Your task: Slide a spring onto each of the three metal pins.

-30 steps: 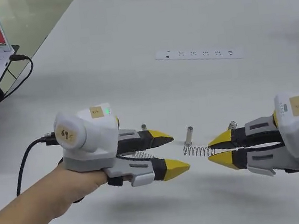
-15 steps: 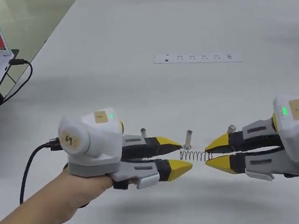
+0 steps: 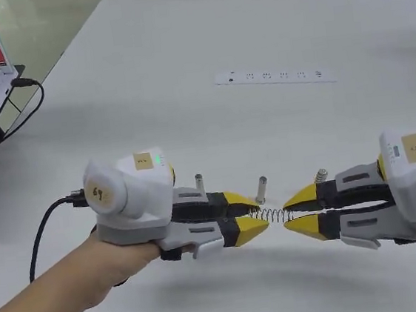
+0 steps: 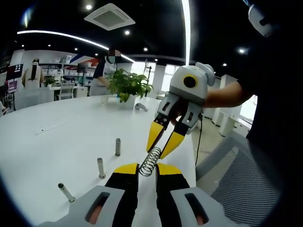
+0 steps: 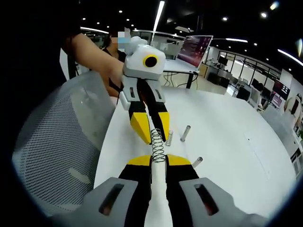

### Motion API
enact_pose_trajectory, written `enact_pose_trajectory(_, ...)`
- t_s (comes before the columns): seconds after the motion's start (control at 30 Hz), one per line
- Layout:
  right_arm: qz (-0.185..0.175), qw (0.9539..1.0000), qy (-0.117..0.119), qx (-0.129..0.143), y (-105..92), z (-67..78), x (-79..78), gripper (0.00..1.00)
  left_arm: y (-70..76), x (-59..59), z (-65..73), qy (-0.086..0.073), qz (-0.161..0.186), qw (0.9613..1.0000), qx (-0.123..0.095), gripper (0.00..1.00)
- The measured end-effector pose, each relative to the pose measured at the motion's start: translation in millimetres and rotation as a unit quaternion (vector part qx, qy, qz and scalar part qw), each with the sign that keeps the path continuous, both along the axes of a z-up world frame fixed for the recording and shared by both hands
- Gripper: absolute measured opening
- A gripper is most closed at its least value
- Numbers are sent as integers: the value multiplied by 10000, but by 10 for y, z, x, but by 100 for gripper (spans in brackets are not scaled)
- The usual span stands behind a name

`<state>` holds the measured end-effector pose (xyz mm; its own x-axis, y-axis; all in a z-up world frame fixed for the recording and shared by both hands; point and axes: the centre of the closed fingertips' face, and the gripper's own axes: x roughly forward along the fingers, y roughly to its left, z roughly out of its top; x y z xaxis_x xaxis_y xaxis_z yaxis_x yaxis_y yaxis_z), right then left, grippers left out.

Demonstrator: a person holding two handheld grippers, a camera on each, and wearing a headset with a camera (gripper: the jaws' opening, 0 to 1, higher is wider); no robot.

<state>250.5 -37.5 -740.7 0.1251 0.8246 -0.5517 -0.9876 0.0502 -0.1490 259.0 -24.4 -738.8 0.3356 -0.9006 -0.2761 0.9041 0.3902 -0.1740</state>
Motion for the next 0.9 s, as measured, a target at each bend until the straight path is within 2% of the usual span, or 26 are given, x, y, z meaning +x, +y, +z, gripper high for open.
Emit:
enact_pose_trajectory(0.13, 13, 10000, 26, 3, -5, -11, 7, 7, -7, -8, 7, -90, -31, 10000, 6, 5)
enact_pose_trajectory(0.33, 1, 9999, 130, 75, 11, -5, -12, 8, -6, -21, 19, -125, -133, 9998, 6, 3)
enact_pose_trajectory(0.9, -140, 9992, 319, 179, -55, -55, 39, 9, -50, -36, 44, -97, -281, 9996, 7, 3)
